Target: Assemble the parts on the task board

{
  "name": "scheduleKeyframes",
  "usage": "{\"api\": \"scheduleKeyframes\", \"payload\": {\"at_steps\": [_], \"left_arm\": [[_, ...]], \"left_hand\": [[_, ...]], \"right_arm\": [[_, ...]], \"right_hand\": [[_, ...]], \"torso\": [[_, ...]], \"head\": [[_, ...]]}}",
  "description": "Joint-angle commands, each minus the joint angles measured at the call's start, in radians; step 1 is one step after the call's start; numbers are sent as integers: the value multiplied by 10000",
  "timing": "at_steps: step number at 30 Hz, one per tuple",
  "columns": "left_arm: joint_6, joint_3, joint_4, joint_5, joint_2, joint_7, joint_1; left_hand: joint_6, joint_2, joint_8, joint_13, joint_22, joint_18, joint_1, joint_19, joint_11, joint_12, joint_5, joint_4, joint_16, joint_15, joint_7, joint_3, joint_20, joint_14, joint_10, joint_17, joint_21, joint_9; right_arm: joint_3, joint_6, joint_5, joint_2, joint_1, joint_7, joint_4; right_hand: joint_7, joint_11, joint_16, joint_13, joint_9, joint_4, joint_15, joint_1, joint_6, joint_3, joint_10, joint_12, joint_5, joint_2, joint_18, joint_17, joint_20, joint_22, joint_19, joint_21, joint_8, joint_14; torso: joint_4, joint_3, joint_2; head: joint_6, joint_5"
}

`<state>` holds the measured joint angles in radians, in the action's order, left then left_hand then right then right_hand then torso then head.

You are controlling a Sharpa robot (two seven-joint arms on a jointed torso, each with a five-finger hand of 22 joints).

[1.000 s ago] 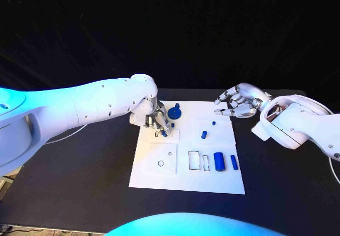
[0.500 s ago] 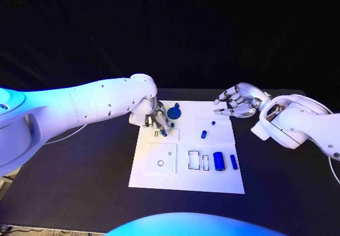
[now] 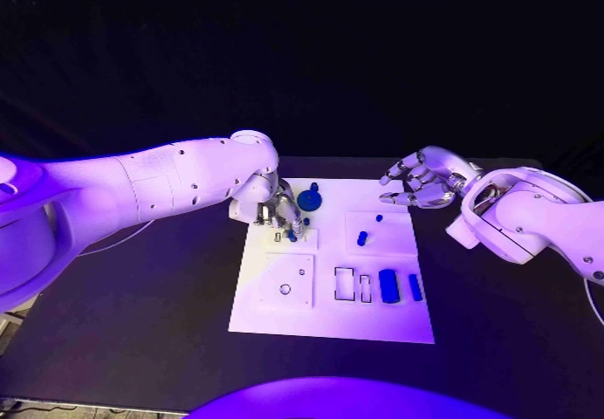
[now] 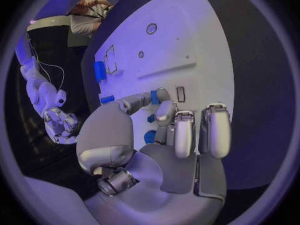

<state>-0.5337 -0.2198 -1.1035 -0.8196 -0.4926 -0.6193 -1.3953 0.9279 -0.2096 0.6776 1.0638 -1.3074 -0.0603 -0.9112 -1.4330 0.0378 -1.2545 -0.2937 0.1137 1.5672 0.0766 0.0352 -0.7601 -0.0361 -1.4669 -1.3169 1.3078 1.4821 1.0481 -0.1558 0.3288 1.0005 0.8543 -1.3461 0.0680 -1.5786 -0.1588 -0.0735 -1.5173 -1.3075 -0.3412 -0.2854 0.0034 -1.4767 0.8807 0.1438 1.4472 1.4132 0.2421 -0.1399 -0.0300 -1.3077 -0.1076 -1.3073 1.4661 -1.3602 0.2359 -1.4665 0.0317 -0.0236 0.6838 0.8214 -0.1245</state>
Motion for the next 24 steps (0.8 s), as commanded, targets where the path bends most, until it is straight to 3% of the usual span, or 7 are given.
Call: {"api": "scheduleKeyframes", "payload": {"at_steps": [1, 16, 24], "left_arm": [[-43, -77, 23, -159, 22, -81, 132], [-142, -79, 59, -213, 35, -93, 132], [-209, -80, 89, -270, 32, -98, 133]], "left_hand": [[23, -4, -39, -15, -643, 136, 131, -17, -39, -60, 27, 34, 36, 79, -37, 124, 61, -1039, 20, 2630, -66, -14], [39, -15, -79, -45, -660, 139, 247, -28, -62, -56, 32, 413, 36, 67, -12, 852, 52, -1039, 68, 2630, -74, -6], [34, -61, -112, -61, -659, 137, 170, -26, -90, -69, 61, 900, 36, 45, 18, 1943, 35, -1039, 118, 2630, -94, 28]], "right_arm": [[1, -82, 93, 3, 2, -59, -24], [1, -35, 114, 15, 2, -39, -49], [1, -14, 120, 20, 1, -37, -52]], "right_hand": [[1, 3, 23, -1269, -10, -13, -51, 41, -58, 44, -83, -59, -20, -89, -201, -1459, 59, -1251, 43, 34, 32, -747], [4, 5, 37, -1243, -9, -1, -51, 24, -66, 74, -110, -90, -31, -79, -216, -1434, 58, -1210, 11, 103, 45, -740], [4, 5, 44, -1243, -9, 1, -51, 22, -66, 76, -110, -90, -31, -80, -218, -1420, 58, -1205, 7, 112, 46, -736]], "torso": [[-3, -2, 1], [-2, 0, 2], [-1, 2, -1]], "head": [[6, 2], [12, -8], [12, -7]]}}
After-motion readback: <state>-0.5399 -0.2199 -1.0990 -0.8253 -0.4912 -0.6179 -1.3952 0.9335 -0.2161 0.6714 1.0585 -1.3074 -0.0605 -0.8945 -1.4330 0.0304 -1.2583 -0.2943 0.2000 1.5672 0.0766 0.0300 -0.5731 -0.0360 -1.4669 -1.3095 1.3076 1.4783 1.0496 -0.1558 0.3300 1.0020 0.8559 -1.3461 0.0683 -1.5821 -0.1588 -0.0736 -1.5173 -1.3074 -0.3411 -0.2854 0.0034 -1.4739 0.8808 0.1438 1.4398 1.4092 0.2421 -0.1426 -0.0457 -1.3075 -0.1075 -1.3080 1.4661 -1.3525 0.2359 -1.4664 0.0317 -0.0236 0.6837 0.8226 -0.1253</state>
